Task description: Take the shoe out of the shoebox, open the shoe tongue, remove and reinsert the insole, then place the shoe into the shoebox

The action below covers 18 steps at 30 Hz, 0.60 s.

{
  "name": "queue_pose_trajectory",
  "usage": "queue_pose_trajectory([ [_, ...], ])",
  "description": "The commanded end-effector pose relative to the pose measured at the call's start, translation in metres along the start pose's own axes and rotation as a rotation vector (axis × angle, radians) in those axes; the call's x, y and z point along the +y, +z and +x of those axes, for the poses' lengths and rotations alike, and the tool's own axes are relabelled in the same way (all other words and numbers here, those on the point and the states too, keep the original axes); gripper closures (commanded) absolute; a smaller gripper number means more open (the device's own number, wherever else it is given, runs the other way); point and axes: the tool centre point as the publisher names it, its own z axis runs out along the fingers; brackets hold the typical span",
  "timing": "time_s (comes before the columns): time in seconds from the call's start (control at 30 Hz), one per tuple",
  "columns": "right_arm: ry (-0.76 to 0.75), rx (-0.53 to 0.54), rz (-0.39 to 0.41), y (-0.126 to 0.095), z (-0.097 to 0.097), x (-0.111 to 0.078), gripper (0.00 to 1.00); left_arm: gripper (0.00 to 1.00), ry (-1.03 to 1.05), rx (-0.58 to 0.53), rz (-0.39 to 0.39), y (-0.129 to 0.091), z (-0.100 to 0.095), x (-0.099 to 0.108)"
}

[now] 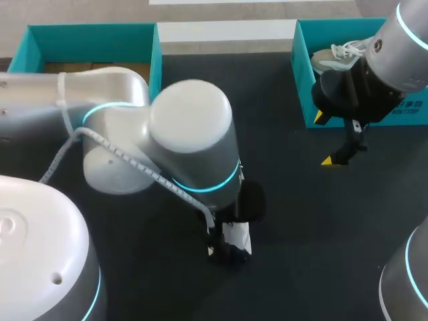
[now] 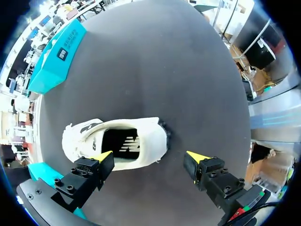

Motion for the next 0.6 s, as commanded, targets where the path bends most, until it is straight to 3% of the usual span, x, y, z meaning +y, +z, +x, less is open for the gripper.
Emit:
queue_pose_trajectory([
  [0.03, 0.001, 0.003, 0.003, 0.002, -0.002, 0.002, 0.00, 0.00, -0.007, 0.000, -0.009, 0.020, 0.007, -0.012],
  [0.5, 0.001, 0.003, 0.003, 0.002, -0.002, 0.002, 0.00, 0.00, -0.073, 0.020, -0.035, 0.061, 0.018, -0.012],
  [0.57, 0.001, 0.003, 0.003, 0.002, -0.002, 0.002, 0.00, 0.06, -0.085, 0.030, -0.039, 0.066, 0.018, -0.012],
  [0.6, 0.001, 0.003, 0.003, 0.002, -0.002, 0.002, 0.00, 0.15, -0.087, 0.037, -0.044, 0.068, 0.018, -0.012],
])
